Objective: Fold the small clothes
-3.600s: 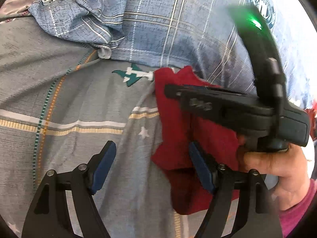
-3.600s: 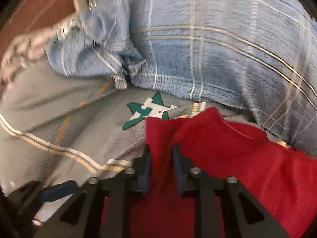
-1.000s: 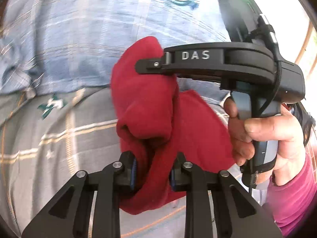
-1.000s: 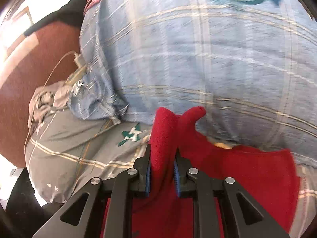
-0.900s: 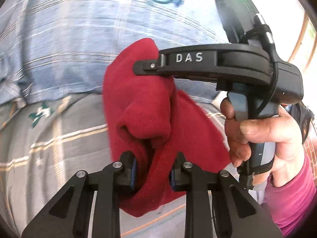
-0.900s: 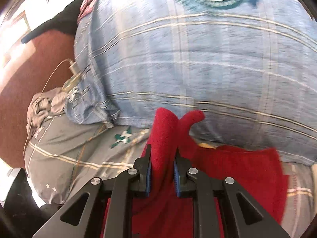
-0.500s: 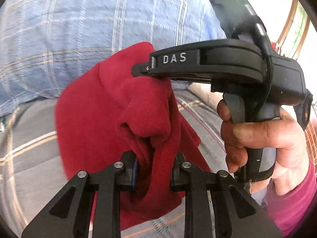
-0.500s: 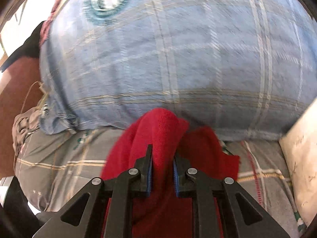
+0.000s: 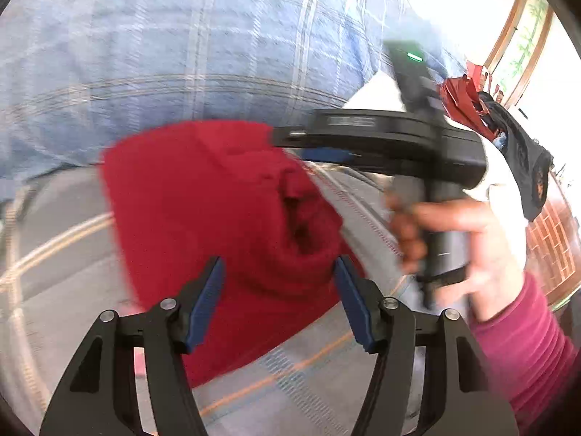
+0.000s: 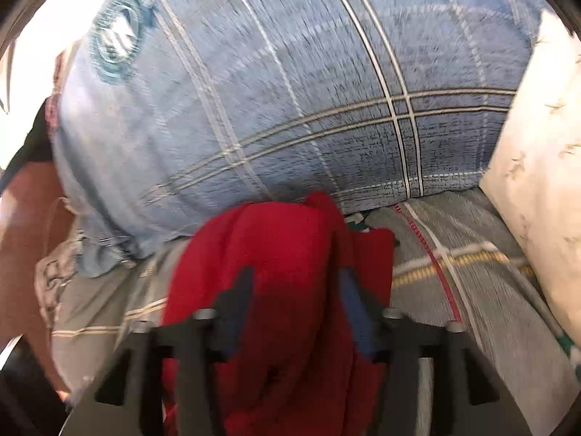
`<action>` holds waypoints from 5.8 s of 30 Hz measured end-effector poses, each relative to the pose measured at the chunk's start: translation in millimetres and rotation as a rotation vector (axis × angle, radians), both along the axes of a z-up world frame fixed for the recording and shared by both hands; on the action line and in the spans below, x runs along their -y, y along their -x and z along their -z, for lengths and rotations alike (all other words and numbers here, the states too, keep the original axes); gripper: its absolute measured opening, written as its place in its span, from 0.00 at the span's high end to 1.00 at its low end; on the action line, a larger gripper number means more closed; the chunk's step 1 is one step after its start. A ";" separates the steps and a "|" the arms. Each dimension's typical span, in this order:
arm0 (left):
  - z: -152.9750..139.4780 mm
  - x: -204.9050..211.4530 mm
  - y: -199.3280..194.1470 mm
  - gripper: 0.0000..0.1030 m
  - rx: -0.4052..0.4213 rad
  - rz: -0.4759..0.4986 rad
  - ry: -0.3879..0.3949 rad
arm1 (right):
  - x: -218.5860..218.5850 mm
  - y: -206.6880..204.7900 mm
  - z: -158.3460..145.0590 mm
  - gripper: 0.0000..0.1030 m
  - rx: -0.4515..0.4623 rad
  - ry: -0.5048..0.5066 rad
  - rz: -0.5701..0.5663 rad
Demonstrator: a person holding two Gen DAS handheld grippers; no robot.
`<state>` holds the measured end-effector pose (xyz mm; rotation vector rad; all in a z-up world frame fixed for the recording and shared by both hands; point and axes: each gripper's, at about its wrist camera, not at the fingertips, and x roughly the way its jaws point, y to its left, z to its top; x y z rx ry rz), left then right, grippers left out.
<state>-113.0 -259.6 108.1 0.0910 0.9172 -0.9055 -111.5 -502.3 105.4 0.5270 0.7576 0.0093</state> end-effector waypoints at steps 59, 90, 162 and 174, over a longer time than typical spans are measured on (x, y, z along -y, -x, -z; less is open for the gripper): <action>25.2 -14.8 -5.0 0.40 0.070 -0.146 -0.146 | -26.8 55.8 34.8 0.76 -0.021 0.143 0.087; 20.7 -16.3 -3.8 0.34 0.069 -0.180 -0.138 | -68.8 63.8 2.4 0.58 0.044 0.351 -0.011; 11.3 -111.3 40.5 0.28 0.106 -0.335 -0.139 | -199.8 119.6 9.1 0.64 0.031 0.465 -0.194; 13.9 -111.5 43.5 0.26 0.117 -0.377 -0.124 | -186.8 128.6 15.3 0.60 0.039 0.405 -0.149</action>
